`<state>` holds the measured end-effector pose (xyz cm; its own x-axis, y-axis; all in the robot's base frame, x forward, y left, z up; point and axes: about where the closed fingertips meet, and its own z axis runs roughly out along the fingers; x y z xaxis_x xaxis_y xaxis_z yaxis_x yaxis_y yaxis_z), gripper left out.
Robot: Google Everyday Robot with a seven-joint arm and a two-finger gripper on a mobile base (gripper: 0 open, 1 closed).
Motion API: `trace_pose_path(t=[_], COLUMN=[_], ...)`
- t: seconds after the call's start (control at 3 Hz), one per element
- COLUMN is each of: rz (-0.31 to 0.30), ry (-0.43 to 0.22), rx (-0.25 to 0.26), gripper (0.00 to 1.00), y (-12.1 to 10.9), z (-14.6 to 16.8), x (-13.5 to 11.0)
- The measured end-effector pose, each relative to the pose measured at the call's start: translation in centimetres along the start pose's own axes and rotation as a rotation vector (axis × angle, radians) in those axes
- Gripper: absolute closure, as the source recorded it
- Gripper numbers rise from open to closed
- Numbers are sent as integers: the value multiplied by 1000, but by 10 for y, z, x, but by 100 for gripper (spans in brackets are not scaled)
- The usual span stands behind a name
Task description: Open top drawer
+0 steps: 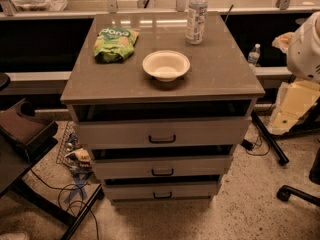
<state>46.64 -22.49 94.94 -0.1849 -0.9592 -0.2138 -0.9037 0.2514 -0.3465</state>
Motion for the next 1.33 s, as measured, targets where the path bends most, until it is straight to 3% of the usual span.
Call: trace_pose_path(t=[0.67,1.0,1.33], rz=[-104,-123,-123], ry=[-39,-18,-19], rx=[114,162,162], gripper=[0,0,0], y=[-13,-5,-5], z=[55,109,109], x=[17,49,48])
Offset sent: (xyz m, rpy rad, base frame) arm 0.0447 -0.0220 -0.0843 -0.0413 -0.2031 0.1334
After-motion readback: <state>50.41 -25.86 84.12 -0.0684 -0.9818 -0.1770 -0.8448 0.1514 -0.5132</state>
